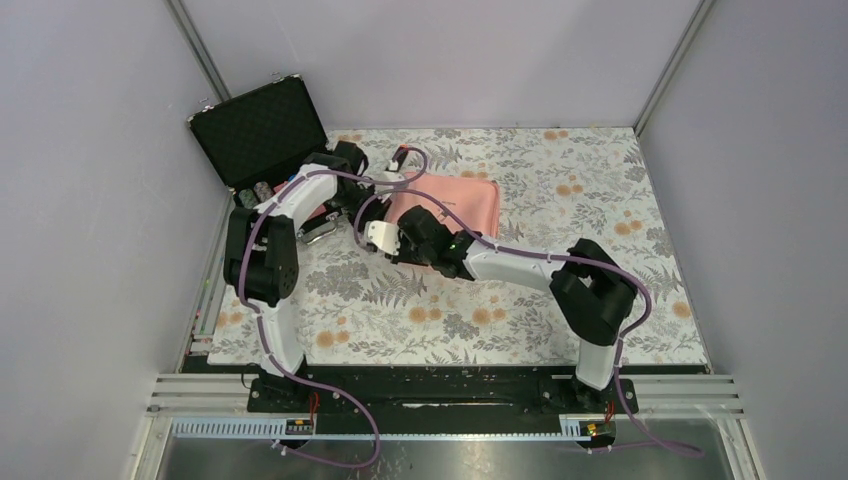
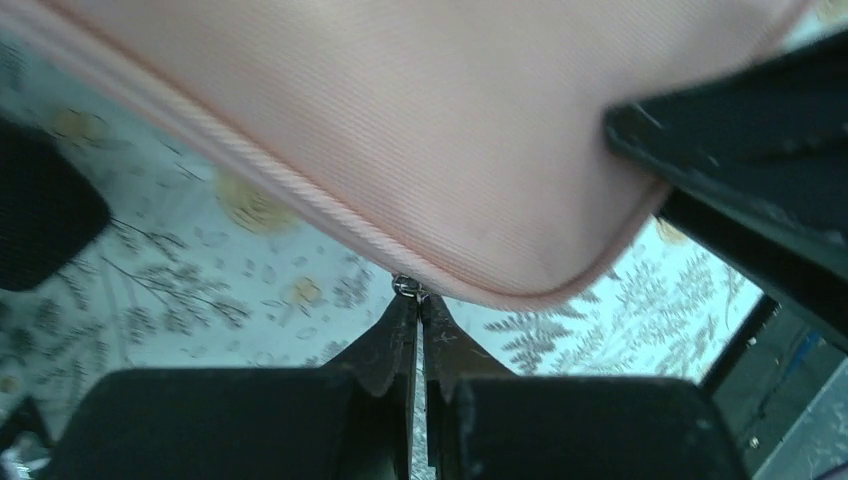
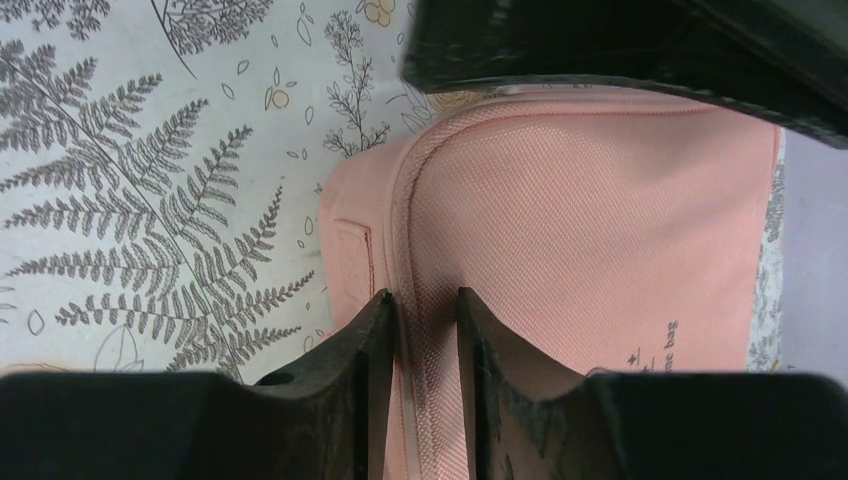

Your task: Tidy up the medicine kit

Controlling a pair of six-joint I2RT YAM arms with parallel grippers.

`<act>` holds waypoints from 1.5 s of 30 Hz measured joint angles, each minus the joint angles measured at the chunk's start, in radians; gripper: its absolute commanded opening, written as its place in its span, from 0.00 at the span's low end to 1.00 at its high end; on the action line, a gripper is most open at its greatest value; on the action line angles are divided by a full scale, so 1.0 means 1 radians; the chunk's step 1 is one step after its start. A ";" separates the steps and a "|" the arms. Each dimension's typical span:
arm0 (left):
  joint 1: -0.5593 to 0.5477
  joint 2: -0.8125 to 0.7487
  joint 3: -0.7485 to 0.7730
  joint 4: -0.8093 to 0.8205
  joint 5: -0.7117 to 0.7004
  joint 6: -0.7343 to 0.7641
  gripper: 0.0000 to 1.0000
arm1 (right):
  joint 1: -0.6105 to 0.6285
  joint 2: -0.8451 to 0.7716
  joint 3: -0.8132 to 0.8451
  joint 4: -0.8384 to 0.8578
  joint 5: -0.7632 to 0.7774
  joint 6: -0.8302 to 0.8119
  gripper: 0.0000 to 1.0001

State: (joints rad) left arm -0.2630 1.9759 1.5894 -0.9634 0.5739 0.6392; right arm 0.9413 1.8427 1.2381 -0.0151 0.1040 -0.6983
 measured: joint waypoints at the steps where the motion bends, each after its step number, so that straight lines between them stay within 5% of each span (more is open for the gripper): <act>1: 0.003 -0.028 -0.041 -0.002 0.010 0.016 0.00 | -0.002 0.005 0.008 -0.001 -0.001 0.014 0.31; 15: 0.012 -0.074 -0.158 -0.033 0.209 0.047 0.00 | -0.023 0.053 0.114 -0.113 -0.009 0.126 0.33; 22: -0.045 -0.069 -0.159 -0.045 0.240 0.003 0.00 | -0.038 0.015 0.077 -0.129 -0.017 0.128 0.68; 24: -0.061 -0.069 -0.165 -0.053 0.262 -0.031 0.00 | -0.049 -0.044 0.025 -0.133 -0.042 0.115 0.86; 29: -0.051 -0.069 -0.172 -0.061 0.266 -0.094 0.00 | -0.090 -0.304 -0.126 -0.246 -0.126 0.017 0.94; 37: -0.003 -0.069 -0.170 -0.045 0.232 -0.146 0.00 | -0.423 -0.383 -0.117 -0.330 -0.253 -0.071 0.99; 45: -0.008 -0.069 -0.137 -0.051 0.130 -0.161 0.00 | -0.665 -0.083 0.168 -0.344 -0.458 0.275 1.00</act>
State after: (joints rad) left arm -0.2714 1.9064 1.4525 -1.0142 0.7040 0.4782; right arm 0.2768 1.7596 1.4059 -0.3592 -0.3538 -0.4232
